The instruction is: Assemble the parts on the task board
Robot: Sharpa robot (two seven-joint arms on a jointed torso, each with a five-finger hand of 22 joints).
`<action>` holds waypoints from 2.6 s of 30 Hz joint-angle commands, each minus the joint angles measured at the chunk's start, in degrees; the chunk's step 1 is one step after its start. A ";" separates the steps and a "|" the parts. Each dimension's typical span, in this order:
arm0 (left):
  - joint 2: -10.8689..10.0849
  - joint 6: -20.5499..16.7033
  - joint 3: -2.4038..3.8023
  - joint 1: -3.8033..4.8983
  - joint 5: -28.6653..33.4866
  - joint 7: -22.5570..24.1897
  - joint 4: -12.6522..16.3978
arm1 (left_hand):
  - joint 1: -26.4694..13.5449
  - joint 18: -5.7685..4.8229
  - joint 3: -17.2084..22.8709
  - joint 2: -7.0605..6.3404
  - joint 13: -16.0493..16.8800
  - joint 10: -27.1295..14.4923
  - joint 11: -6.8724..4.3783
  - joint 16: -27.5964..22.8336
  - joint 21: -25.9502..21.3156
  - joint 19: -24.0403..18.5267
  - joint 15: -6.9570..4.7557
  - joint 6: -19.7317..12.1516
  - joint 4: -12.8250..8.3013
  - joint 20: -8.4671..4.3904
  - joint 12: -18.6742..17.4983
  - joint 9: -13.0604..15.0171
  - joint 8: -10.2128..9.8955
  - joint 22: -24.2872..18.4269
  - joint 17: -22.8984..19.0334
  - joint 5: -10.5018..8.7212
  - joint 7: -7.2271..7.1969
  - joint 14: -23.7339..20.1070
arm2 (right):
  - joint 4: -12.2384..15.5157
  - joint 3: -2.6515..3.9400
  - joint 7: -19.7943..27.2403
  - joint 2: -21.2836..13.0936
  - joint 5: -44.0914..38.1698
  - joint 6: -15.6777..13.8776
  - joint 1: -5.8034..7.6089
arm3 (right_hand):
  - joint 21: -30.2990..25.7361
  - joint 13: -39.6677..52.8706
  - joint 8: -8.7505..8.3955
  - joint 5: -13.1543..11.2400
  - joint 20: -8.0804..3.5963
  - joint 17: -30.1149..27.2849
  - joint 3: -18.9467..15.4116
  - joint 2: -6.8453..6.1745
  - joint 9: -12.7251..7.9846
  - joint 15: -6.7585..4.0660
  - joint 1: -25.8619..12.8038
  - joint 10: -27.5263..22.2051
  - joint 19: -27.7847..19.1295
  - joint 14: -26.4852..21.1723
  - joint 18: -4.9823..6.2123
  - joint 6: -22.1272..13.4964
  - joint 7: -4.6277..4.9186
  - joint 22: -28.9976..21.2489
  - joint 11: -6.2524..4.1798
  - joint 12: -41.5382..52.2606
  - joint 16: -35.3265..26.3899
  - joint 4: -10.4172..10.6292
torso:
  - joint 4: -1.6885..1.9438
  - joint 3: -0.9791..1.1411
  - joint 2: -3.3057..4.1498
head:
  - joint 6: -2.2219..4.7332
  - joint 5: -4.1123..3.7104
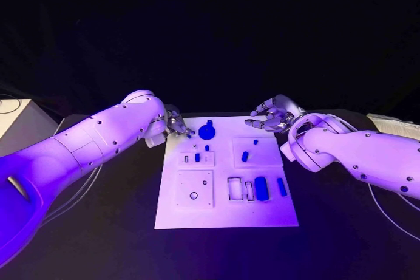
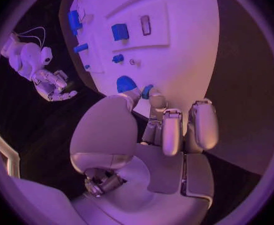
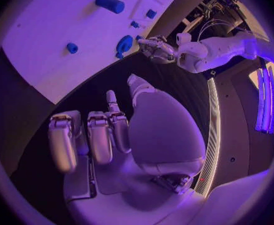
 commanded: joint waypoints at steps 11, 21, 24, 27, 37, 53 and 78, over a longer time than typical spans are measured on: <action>-0.16 -0.28 -0.14 0.03 3.46 0.68 0.07 | 0.19 0.00 19.90 -2.45 -0.51 0.49 -0.30 0.36 -0.07 0.12 -0.16 -1.14 -8.12 -0.02 -0.13 2.28 1.44 0.48 11.49 0.43 -0.23 4.57 | -0.18 0.03 0.11 0.19 -0.59 0.22 0.01 | -0.25 11.52 0.29 0.23 0.30 14.91 0.35 -0.24 0.09 0.32 -0.50 1.94 5.62 6.03 -0.60 -0.34 0.12 14.51 0.32 -0.29 0.19 0.09 | -0.04 0.05 -0.08 | -0.08 0.15; -1.86 -2.15 -0.14 -0.02 6.95 0.88 2.88 | -1.11 -0.12 22.85 -2.32 0.02 1.35 -0.19 0.62 0.23 0.50 -0.11 -1.17 -10.28 0.04 0.25 3.26 2.38 1.04 11.88 0.71 -0.05 4.75 | -0.42 0.02 0.01 0.34 -0.59 0.63 0.00 | -0.32 11.54 0.35 0.35 0.29 14.90 0.44 -0.17 0.10 0.31 -0.48 1.95 5.59 6.03 -0.58 -0.34 0.11 14.47 0.30 -0.27 0.18 0.08 | 0.16 -0.01 -0.13 | 0.03 0.35; -3.31 -2.25 -0.14 -0.03 8.53 0.80 4.77 | -1.59 -0.14 23.53 -2.36 0.17 1.60 -0.20 0.69 0.30 0.58 -0.12 -1.07 -10.77 0.05 0.37 3.50 2.65 1.17 12.00 0.92 -0.05 4.81 | -0.50 0.02 0.01 0.31 -0.57 0.69 -0.01 | -0.32 11.54 0.35 0.35 0.29 14.90 0.44 -0.17 0.10 0.31 -0.48 1.95 5.59 6.03 -0.58 -0.34 0.11 14.47 0.30 -0.27 0.18 0.08 | 0.24 0.00 -0.24 | 0.05 0.43; -5.04 -1.90 -0.15 -0.02 10.80 0.65 7.07 | -2.05 -0.19 24.26 -2.55 0.49 1.97 -0.26 0.80 0.42 0.73 -0.17 -0.94 -11.46 0.04 0.59 3.71 2.90 1.39 12.17 1.12 -0.09 4.89 | -0.61 0.02 0.04 0.29 -0.54 0.73 -0.02 | -0.32 11.54 0.35 0.35 0.29 14.90 0.44 -0.17 0.10 0.31 -0.48 1.95 5.59 6.03 -0.58 -0.34 0.11 14.47 0.30 -0.27 0.18 0.08 | 0.40 0.02 -0.45 | -0.10 0.39; -10.98 -1.30 -1.55 -0.39 12.02 0.24 16.45 | -3.51 -0.15 25.67 -2.96 1.24 2.72 -0.32 0.99 0.37 0.64 -0.23 -0.64 -12.86 -0.02 1.14 4.16 3.41 1.30 12.47 3.09 -0.12 5.02 | -1.29 0.01 0.43 0.28 -0.33 0.65 -0.08 | -0.44 11.56 0.39 0.48 0.28 14.84 0.50 -0.15 0.10 0.30 -0.48 1.99 5.54 6.02 -0.55 -0.33 0.10 14.38 0.29 -0.24 0.16 0.07 | 1.13 -0.15 -1.15 | -0.44 0.48; -15.54 -11.41 -6.24 -2.43 5.95 1.11 25.99 | -5.85 -0.29 26.66 -3.68 2.34 4.47 -0.79 1.60 0.69 1.09 -0.64 0.62 -14.20 -0.21 2.06 4.46 4.09 1.92 13.46 7.38 -0.60 5.44 | -2.20 -0.01 0.16 0.63 -1.00 -0.23 -0.45 | -0.93 11.59 0.72 2.29 0.20 14.51 0.94 -0.22 0.14 0.21 -0.42 2.08 5.32 5.93 -0.42 -0.27 0.02 14.05 0.20 -0.19 0.04 0.04 | 2.04 -0.53 -2.19 | -0.98 0.54; -13.49 -5.98 -7.17 -3.23 1.49 0.36 25.61 | -6.39 -0.30 26.99 -3.46 1.86 4.50 -0.91 1.47 0.72 1.16 -0.74 0.74 -14.20 -0.29 1.79 4.52 4.20 1.98 13.25 7.50 -0.73 5.37 | -1.38 -0.02 -0.53 0.36 -1.72 -0.05 -0.58 | -1.04 11.62 0.78 2.69 0.18 14.41 1.05 -0.18 0.14 0.20 -0.48 2.12 5.28 5.91 -0.40 -0.27 0.01 13.98 0.19 -0.16 0.00 0.07 | 1.92 -0.44 -1.93 | -1.86 0.41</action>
